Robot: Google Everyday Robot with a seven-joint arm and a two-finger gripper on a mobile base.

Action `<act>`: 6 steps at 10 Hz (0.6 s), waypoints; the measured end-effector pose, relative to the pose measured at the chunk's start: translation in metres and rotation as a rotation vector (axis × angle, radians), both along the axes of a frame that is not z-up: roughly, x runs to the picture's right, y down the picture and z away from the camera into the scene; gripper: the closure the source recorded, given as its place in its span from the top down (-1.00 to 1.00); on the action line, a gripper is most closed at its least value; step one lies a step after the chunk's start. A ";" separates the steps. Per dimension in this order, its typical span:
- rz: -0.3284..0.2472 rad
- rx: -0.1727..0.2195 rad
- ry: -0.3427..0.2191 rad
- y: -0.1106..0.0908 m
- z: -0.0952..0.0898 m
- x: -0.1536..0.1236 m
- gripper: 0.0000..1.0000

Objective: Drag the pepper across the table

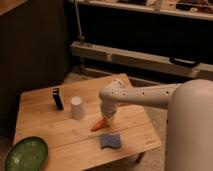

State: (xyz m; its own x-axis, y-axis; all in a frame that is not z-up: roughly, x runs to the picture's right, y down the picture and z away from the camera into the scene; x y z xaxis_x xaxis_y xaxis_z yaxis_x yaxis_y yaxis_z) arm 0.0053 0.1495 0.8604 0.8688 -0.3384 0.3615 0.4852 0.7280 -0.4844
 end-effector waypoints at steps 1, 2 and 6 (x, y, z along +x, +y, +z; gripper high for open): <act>0.004 0.009 0.025 -0.012 0.012 0.004 -0.70; 0.012 0.023 0.048 -0.028 0.023 0.007 -0.70; 0.022 0.082 0.096 -0.079 0.032 -0.005 -0.70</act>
